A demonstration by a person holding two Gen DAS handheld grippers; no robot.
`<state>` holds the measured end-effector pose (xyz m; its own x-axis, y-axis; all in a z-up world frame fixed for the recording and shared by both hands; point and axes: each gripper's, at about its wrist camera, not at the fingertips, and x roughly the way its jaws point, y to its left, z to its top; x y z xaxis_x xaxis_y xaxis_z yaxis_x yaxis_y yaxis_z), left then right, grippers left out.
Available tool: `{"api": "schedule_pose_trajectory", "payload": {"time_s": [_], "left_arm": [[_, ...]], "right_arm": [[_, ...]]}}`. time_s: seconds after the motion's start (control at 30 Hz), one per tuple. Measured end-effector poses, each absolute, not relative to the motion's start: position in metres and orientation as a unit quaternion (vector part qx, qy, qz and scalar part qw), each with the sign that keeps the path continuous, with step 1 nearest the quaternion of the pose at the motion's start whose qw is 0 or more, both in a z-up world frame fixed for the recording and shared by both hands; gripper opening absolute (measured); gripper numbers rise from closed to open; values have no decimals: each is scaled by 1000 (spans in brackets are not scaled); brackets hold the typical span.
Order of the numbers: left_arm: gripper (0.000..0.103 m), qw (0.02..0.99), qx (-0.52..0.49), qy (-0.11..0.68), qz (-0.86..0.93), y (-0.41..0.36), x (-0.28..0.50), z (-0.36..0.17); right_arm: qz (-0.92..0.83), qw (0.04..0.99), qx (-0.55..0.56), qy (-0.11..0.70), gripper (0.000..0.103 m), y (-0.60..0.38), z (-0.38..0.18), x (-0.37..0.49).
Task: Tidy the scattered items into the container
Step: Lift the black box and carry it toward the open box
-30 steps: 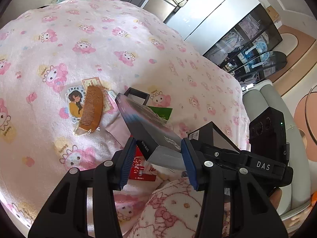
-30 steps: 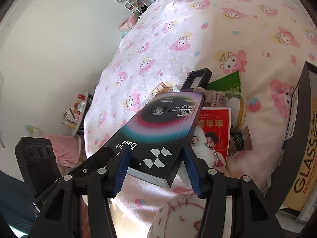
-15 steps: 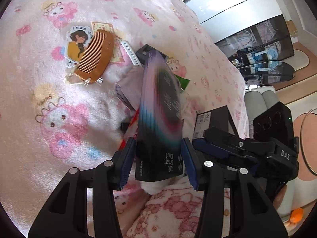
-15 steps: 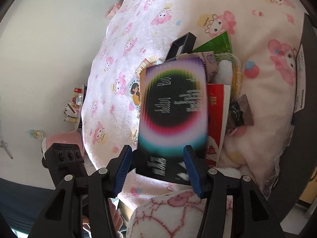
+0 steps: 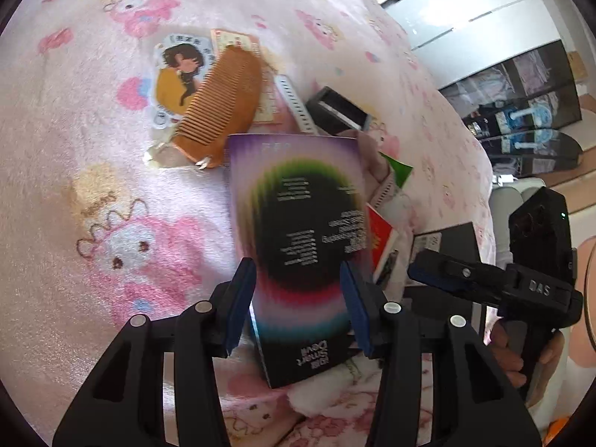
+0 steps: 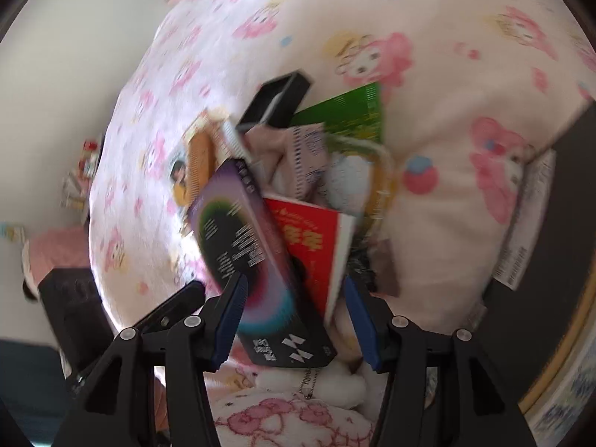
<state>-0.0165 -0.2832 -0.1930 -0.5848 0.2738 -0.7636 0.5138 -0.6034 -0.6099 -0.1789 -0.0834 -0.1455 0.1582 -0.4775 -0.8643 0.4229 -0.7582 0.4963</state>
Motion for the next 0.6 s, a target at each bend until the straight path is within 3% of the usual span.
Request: {"api": "schedule_pose_trajectory", "payload": {"time_s": [0.1, 0.2, 0.37, 0.47, 0.6], "left_arm": [[48, 120, 441, 452, -766, -294, -8, -205], [49, 76, 450, 479, -750, -294, -11, -221], [50, 51, 460, 473, -750, -284, -24, -228], [45, 49, 457, 441, -771, -281, -27, -205], [42, 35, 423, 395, -815, -276, -24, -145]], "right_arm": [[-622, 386, 680, 37, 51, -109, -152, -175], [-598, 406, 682, 108, 51, -131, -165, -169], [-558, 425, 701, 129, 52, -144, -184, -170], [-578, 421, 689, 115, 49, -135, -177, -175], [-616, 434, 657, 31, 48, -101, -146, -176]]}}
